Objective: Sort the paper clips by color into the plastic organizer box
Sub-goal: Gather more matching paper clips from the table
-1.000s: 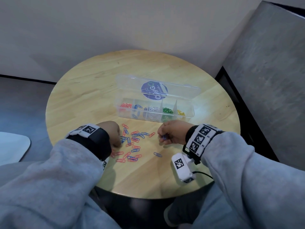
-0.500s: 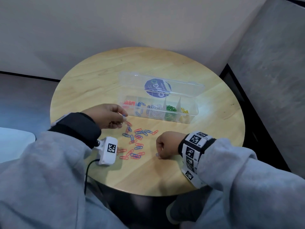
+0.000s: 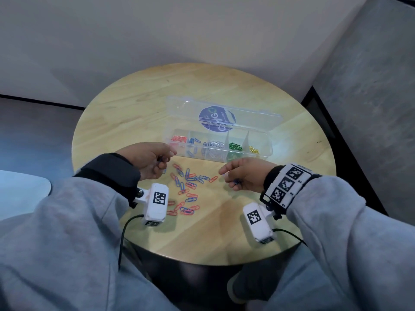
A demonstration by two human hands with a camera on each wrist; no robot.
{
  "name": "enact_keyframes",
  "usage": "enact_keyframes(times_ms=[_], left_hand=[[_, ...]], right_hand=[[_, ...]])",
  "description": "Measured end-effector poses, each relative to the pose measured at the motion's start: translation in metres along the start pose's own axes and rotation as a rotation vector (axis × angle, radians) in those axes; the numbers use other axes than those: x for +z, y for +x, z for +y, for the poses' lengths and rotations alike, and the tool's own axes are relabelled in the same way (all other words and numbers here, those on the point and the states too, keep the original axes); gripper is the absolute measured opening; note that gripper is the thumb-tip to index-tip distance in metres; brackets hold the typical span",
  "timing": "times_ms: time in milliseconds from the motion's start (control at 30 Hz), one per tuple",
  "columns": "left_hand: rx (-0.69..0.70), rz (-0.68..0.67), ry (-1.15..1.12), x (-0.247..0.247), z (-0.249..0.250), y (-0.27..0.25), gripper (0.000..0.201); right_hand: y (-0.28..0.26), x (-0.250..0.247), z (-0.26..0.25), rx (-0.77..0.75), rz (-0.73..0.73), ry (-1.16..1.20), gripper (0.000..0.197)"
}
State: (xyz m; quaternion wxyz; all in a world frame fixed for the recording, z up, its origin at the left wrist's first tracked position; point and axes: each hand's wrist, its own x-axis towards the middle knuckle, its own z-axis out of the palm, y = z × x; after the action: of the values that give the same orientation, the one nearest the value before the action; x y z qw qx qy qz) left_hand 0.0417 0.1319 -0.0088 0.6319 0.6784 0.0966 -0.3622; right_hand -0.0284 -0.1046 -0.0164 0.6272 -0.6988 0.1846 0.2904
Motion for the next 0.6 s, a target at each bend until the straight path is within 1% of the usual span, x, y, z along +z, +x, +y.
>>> enact_keyframes(times_ms=[100, 133, 200, 233, 267, 367, 500, 600], left_hand=[[0.034, 0.115, 0.252, -0.004, 0.004, 0.004, 0.019], [0.056, 0.15, 0.405, -0.006, 0.005, 0.004, 0.018], [0.113, 0.217, 0.833, -0.009, 0.002, 0.005, 0.009], [0.136, 0.237, 1.012, -0.008, 0.0, 0.004, 0.007], [0.143, 0.231, 1.126, -0.004, -0.003, 0.003, 0.01], [0.172, 0.128, 1.263, 0.014, -0.008, 0.004, 0.022], [0.207, 0.099, 1.432, 0.028, -0.008, 0.008, 0.02], [0.2, 0.074, 1.479, 0.031, -0.011, 0.011, 0.02]], right_hand=[[-0.002, -0.003, 0.003, 0.028, 0.023, 0.105, 0.023], [-0.002, -0.004, 0.004, 0.038, 0.034, 0.157, 0.024], [-0.001, -0.006, 0.004, 0.062, 0.048, 0.273, 0.026], [-0.001, -0.006, 0.003, 0.074, 0.044, 0.316, 0.028], [-0.001, -0.005, 0.001, 0.085, 0.04, 0.335, 0.029], [-0.001, 0.0, -0.003, 0.092, 0.056, 0.272, 0.027], [0.002, 0.004, -0.002, 0.088, 0.104, 0.192, 0.025], [0.004, 0.005, 0.0, 0.103, 0.105, 0.2, 0.029]])
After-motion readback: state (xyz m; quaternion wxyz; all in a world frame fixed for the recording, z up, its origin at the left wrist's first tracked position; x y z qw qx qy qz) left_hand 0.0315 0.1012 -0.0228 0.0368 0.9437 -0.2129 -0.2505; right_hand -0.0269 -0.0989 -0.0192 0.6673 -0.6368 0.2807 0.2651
